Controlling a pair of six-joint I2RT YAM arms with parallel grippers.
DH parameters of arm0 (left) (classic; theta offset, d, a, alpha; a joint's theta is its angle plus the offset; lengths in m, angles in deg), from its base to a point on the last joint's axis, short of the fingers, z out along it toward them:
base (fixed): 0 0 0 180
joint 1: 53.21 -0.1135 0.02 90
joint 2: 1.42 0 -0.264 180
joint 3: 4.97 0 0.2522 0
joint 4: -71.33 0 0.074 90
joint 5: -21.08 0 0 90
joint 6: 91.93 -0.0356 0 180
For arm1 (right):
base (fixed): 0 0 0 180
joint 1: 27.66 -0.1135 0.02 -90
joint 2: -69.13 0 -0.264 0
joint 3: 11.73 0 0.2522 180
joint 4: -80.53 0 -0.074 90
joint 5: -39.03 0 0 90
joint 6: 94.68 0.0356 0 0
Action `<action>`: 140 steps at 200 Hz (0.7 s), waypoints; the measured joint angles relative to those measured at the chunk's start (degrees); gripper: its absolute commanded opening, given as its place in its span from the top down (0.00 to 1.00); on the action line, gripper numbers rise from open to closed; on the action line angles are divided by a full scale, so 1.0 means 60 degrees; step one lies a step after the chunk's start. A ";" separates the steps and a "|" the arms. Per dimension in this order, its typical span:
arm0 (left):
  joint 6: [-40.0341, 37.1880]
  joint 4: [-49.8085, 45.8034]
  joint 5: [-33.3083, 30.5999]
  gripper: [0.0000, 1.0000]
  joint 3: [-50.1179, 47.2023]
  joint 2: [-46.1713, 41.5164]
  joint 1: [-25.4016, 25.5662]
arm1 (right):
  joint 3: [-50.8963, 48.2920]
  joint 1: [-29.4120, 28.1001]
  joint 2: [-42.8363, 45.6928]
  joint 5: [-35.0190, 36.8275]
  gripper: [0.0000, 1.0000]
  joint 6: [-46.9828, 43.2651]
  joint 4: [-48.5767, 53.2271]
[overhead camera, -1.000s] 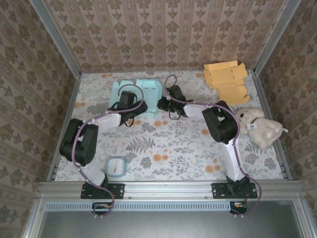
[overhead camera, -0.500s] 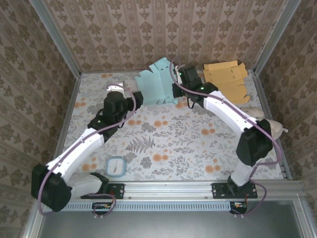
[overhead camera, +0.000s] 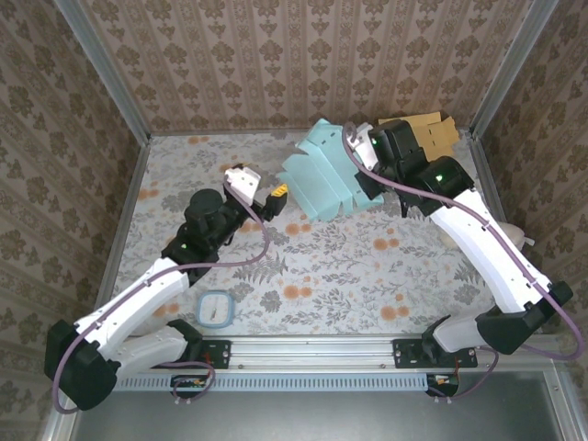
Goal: Fold the paper box
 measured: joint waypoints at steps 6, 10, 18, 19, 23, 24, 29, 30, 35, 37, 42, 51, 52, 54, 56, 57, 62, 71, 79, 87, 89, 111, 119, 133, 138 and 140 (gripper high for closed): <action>-0.0222 0.0080 0.0091 0.20 0.0076 0.0076 0.0004 | 0.0000 -0.0022 -0.0011 -0.0080 1.00 -0.0036 0.0197; -0.0364 0.0135 0.0157 0.20 0.0127 0.0124 0.0004 | 0.0000 -0.0029 -0.0015 -0.0117 1.00 -0.0076 0.0324; -0.0623 0.0248 0.0306 0.21 0.0197 0.0226 0.0004 | 0.0000 -0.0047 -0.0011 -0.0215 1.00 -0.0120 0.0561; -0.0648 0.0259 0.0324 0.21 0.0204 0.0251 0.0004 | 0.0000 -0.0051 -0.0011 -0.0215 1.00 -0.0124 0.0583; -0.0758 0.0288 0.0401 0.22 0.0233 0.0299 0.0004 | 0.0000 -0.0073 -0.0007 -0.0244 1.00 -0.0131 0.0707; -0.0794 0.0291 0.0415 0.22 0.0240 0.0313 0.0004 | 0.0000 -0.0080 -0.0004 -0.0255 1.00 -0.0131 0.0732; -0.0892 0.0306 0.0525 0.22 0.0288 0.0404 0.0007 | 0.0000 -0.0102 0.0015 -0.0295 1.00 -0.0142 0.0831; -0.0929 0.0321 0.0557 0.22 0.0302 0.0430 0.0007 | 0.0000 -0.0109 0.0018 -0.0310 1.00 -0.0146 0.0856; -0.1005 0.0350 0.0648 0.23 0.0335 0.0521 0.0033 | 0.0000 -0.0138 0.0044 -0.0357 1.00 -0.0146 0.0943; -0.1075 0.0364 0.0699 0.23 0.0353 0.0583 0.0051 | 0.0000 -0.0149 0.0051 -0.0368 1.00 -0.0146 0.0962; -0.1115 0.0364 0.0754 0.23 0.0375 0.0641 0.0069 | 0.0000 -0.0175 0.0076 -0.0423 1.00 -0.0149 0.1042; -0.1239 0.0415 0.0863 0.23 0.0382 0.0772 0.0160 | 0.0000 -0.0237 0.0131 -0.0481 1.00 -0.0149 0.1140; -0.1239 0.0415 0.0863 0.23 0.0382 0.0772 0.0160 | 0.0000 -0.0240 0.0138 -0.0488 1.00 -0.0149 0.1144; -0.1275 0.0437 0.0882 0.23 0.0379 0.0809 0.0193 | 0.0000 -0.0255 0.0157 -0.0503 1.00 -0.0149 0.1173; -0.1282 0.0437 0.0892 0.23 0.0382 0.0820 0.0204 | 0.0000 -0.0266 0.0164 -0.0514 1.00 -0.0146 0.1191; -0.1297 0.0444 0.0900 0.23 0.0379 0.0834 0.0219 | 0.0000 -0.0273 0.0171 -0.0528 1.00 -0.0146 0.1206; -0.1341 0.0495 0.0940 0.24 0.0379 0.0896 0.0310 | 0.0000 -0.0302 0.0215 -0.0586 1.00 -0.0149 0.1249; -0.1421 0.0583 0.0987 0.24 0.0379 0.0994 0.0459 | -0.0004 -0.0357 0.0284 -0.0681 1.00 -0.0149 0.1311; -0.1501 0.0670 0.0991 0.25 0.0382 0.1071 0.0597 | -0.0018 -0.0401 0.0350 -0.0765 1.00 -0.0146 0.1330; -0.1566 0.0718 0.0976 0.28 0.0386 0.1144 0.0710 | -0.0040 -0.0437 0.0423 -0.0867 1.00 -0.0146 0.1351; -0.1588 0.0729 0.0962 0.28 0.0393 0.1177 0.0729 | -0.0047 -0.0441 0.0430 -0.0871 1.00 -0.0149 0.1355; -0.1818 0.0765 0.0634 0.32 0.0517 0.1486 0.1020 | -0.0262 -0.0539 0.0656 -0.1111 1.00 -0.0146 0.1399; -0.1927 0.0776 0.0470 0.33 0.0579 0.1581 0.1104 | -0.0372 -0.0561 0.0736 -0.1202 1.00 -0.0146 0.1421; -0.2135 0.0816 0.0175 0.35 0.0648 0.1672 0.1271 | -0.0532 -0.0601 0.0834 -0.1315 1.00 -0.0149 0.1468; -0.2204 0.0838 0.0087 0.35 0.0648 0.1672 0.1315 | -0.0583 -0.0619 0.0852 -0.1370 1.00 -0.0149 0.1468; -0.2233 0.0845 0.0040 0.36 0.0648 0.1672 0.1337 | -0.0594 -0.0627 0.0860 -0.1381 1.00 -0.0146 0.1468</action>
